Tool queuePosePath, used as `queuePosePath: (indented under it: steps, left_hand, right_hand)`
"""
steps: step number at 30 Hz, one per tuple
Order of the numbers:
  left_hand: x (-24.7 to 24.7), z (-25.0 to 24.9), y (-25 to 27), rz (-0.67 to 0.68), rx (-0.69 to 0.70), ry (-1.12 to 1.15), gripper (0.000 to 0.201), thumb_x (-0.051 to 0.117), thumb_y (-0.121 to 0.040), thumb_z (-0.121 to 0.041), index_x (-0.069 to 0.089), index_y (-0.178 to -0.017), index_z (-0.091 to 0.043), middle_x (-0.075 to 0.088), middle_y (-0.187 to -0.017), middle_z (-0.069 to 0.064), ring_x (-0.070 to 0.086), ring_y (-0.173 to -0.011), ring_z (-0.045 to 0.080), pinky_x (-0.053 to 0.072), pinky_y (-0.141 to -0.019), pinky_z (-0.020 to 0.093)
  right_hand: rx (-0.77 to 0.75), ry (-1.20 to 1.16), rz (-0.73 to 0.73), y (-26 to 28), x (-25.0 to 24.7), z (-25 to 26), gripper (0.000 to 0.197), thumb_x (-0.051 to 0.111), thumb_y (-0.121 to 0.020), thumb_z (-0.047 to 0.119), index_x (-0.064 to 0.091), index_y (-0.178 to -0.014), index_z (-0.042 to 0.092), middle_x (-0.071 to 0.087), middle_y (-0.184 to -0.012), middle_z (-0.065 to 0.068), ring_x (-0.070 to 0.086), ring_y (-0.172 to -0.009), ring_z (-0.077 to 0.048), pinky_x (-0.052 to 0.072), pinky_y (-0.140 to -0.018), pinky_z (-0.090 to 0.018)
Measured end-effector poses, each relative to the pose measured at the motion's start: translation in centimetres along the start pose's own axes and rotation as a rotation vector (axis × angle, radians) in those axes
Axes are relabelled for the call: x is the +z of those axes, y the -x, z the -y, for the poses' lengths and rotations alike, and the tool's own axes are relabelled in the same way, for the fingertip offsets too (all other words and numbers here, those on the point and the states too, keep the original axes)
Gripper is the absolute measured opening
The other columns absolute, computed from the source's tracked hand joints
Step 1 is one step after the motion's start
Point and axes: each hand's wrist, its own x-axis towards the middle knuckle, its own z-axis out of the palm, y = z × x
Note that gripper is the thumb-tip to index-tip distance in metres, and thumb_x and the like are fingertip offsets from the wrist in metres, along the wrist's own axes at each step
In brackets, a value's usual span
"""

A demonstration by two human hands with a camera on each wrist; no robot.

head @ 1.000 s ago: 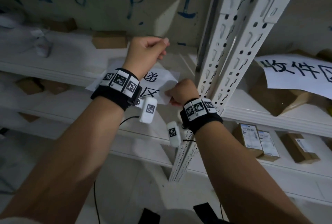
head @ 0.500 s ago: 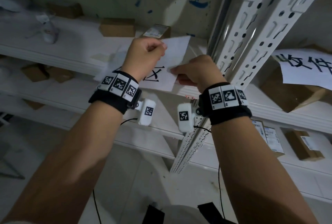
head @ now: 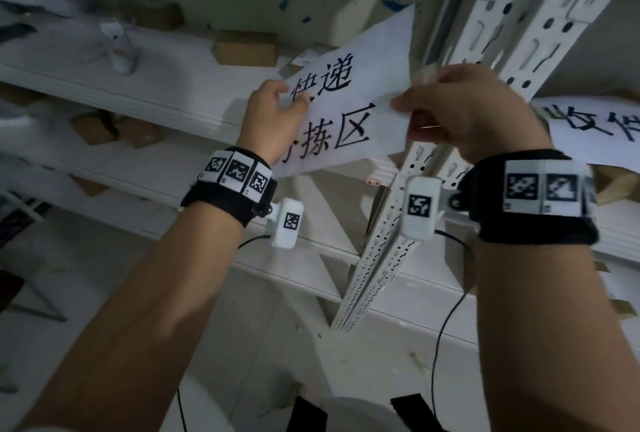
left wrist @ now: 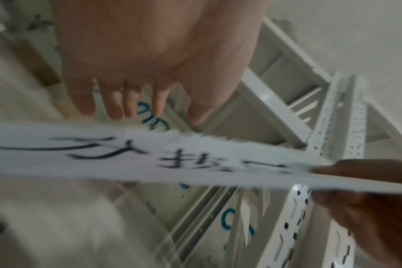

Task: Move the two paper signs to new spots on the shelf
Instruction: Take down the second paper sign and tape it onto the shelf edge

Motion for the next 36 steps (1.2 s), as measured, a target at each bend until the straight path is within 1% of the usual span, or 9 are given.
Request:
queuePosePath:
  steps: [5,9,13,18,22,26,28,32,36]
  left_hand:
    - [3.2,1.4,1.5,-0.087,-0.202,0.166,0.095,0.042,-0.081,-0.080,0.048,-0.145,-0.010,0.061,-0.141,0.013,0.062,-0.127,0.033,0.053,-0.109,0.051]
    - [5.9,1.0,3.5,-0.033,-0.271,0.275,0.086,0.032,-0.096,-0.079,0.035,-0.158,-0.019,0.056,-0.151,0.006,0.056,-0.136,0.028,0.046,-0.116,0.052]
    - [7.2,0.2,4.5,0.135,-0.185,0.374,0.070,0.022,-0.108,-0.068,0.066,-0.139,-0.024,0.076,-0.128,0.001,0.073,-0.119,0.020,0.057,-0.107,0.045]
    - [7.3,-1.2,5.8,0.327,-0.056,0.550,0.040,0.045,-0.111,-0.051,0.073,-0.123,-0.026,0.077,-0.129,0.006,0.072,-0.124,0.028,0.051,-0.112,0.058]
    - [7.2,-3.7,6.7,0.407,0.071,0.570,0.031,0.043,-0.114,-0.039,0.065,-0.129,-0.022,0.074,-0.132,0.010,0.070,-0.123,0.033,0.053,-0.108,0.054]
    - [6.1,-6.3,6.5,0.445,0.189,0.600,0.031,0.073,-0.093,-0.018,0.066,-0.124,-0.019,0.077,-0.121,0.007,0.073,-0.108,0.031,0.048,-0.100,0.062]
    - [5.3,-7.9,6.3,0.468,0.251,0.599,0.043,0.093,-0.080,-0.030,0.074,-0.118,-0.026,0.079,-0.120,0.005,0.075,-0.106,0.026,0.049,-0.097,0.055]
    - [3.7,-11.2,5.6,0.302,0.329,0.555,0.044,0.100,-0.054,-0.053,0.081,-0.086,-0.030,0.082,-0.094,-0.001,0.070,-0.095,0.032,0.056,-0.090,0.058]
    - [2.9,-13.7,4.0,0.135,0.379,0.565,0.021,0.094,-0.070,-0.042,0.083,-0.083,-0.031,0.079,-0.082,-0.005,0.066,-0.081,0.022,0.054,-0.079,0.039]
  right_hand:
    - [-0.055,0.016,0.052,1.7,-5.3,0.2,0.008,0.084,-0.090,0.010,0.078,-0.091,0.015,0.086,-0.087,-0.001,0.085,-0.085,-0.020,0.068,-0.076,-0.033]
    - [-0.102,-0.015,-0.063,3.0,-9.3,-0.5,0.021,0.087,-0.088,0.021,0.078,-0.102,0.007,0.080,-0.103,-0.024,0.077,-0.086,-0.024,0.066,-0.071,-0.039]
    - [-0.190,-0.062,-0.146,3.9,-13.1,-1.1,0.008,0.084,-0.091,0.016,0.077,-0.093,0.016,0.077,-0.083,-0.005,0.076,-0.071,-0.012,0.065,-0.060,-0.031]
    - [-0.390,-0.047,-0.202,3.5,-17.3,-2.1,0.033,0.077,-0.095,0.009,0.061,-0.072,0.026,0.065,-0.058,0.016,0.063,-0.056,-0.002,0.052,-0.053,-0.016]
    - [-0.388,-0.151,-0.257,3.2,-19.9,-2.7,0.035,0.075,-0.096,0.008,0.063,-0.068,0.026,0.065,-0.059,0.016,0.065,-0.057,-0.002,0.055,-0.058,-0.021]
    - [-0.402,-0.221,-0.318,3.2,-22.8,-2.9,0.026,0.075,-0.096,0.015,0.066,-0.073,0.023,0.067,-0.062,0.015,0.065,-0.057,-0.004,0.054,-0.059,-0.021]
    - [-0.431,-0.312,-0.311,3.3,-24.2,-3.3,0.017,0.076,-0.096,0.018,0.072,-0.081,0.022,0.075,-0.078,0.008,0.073,-0.073,-0.010,0.061,-0.071,-0.029]
    - [-0.511,-0.441,-0.365,3.5,-26.1,-4.3,0.024,0.069,-0.103,0.019,0.068,-0.080,0.025,0.072,-0.073,0.018,0.071,-0.075,0.002,0.058,-0.077,-0.020]
    - [-0.519,-0.467,-0.360,3.5,-27.1,-4.7,0.013,0.071,-0.102,0.032,0.079,-0.094,0.025,0.075,-0.099,-0.003,0.070,-0.098,-0.027,0.056,-0.090,-0.041]
